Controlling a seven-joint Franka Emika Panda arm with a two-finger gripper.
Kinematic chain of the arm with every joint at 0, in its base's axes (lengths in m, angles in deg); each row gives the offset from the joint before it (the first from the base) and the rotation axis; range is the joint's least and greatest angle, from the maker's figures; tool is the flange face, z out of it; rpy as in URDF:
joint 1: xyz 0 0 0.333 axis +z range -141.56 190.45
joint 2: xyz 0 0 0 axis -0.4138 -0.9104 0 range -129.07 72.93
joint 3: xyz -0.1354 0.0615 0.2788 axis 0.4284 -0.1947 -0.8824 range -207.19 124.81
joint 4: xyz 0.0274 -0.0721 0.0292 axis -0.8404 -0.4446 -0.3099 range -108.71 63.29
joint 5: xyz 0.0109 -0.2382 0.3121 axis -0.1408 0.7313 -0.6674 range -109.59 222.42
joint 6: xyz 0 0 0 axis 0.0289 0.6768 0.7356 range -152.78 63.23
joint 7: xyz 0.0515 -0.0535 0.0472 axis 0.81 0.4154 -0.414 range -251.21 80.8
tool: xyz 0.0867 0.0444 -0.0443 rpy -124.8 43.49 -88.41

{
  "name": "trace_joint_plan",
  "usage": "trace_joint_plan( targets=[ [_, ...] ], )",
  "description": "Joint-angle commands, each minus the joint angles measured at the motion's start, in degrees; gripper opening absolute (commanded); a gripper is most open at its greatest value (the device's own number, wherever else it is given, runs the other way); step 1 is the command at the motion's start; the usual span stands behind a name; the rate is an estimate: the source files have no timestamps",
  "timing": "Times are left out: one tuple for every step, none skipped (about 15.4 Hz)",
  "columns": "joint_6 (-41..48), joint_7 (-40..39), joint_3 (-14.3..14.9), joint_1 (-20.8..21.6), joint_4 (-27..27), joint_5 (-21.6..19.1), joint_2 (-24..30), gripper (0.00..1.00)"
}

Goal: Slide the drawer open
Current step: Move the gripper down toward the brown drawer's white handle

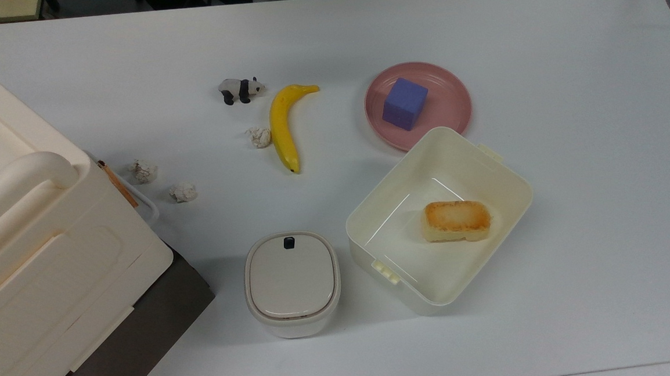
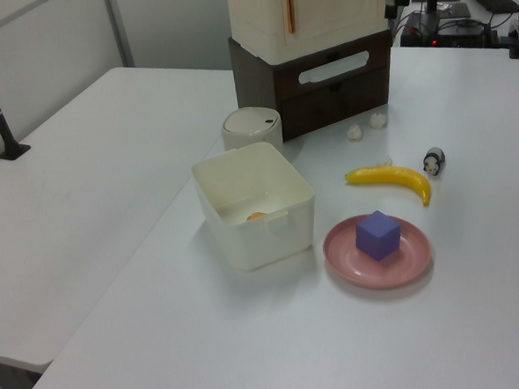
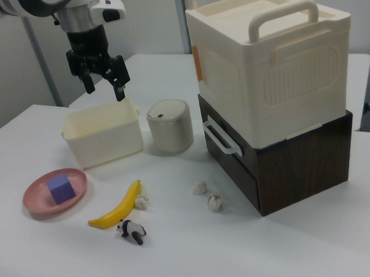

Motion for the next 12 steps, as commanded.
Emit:
trace_joint_plan(
  targets=[
    [-6.2, -21.9, 1.8, -0.2, -5.0, -0.5, 0.4, 1.0],
    [-7.2, -23.2, 1.8, -0.5, -5.0, -0.5, 0.3, 1.0],
    [-7.4, -23.5, 2.0, -0.6, -5.0, -0.5, 0.1, 1.0],
    [-7.4, -23.5, 2.2, -0.6, -5.0, -0.5, 0.0, 1.0],
    [-7.4, -23.6, 2.3, -0.7, -5.0, -0.5, -0.3, 1.0],
    [-7.4, -23.8, 2.3, -0.9, -4.9, -0.5, -0.3, 1.0],
    [-7.4, -23.9, 2.3, -1.2, -4.9, -0.5, -0.4, 1.0],
    [-7.4, -24.2, 2.3, -1.4, -4.9, -0.5, -0.4, 1.0],
    [-7.4, -24.9, 2.3, -1.6, -4.9, -0.5, -0.6, 1.0],
    [-7.5, -25.7, 2.3, -2.0, -4.8, -0.5, -0.8, 1.0],
    [-7.7, -26.8, 2.3, -2.3, -4.7, -0.5, -0.9, 1.0],
    [-8.4, -28.0, 2.3, -2.5, -4.7, -0.5, -0.9, 1.0]
  ],
)
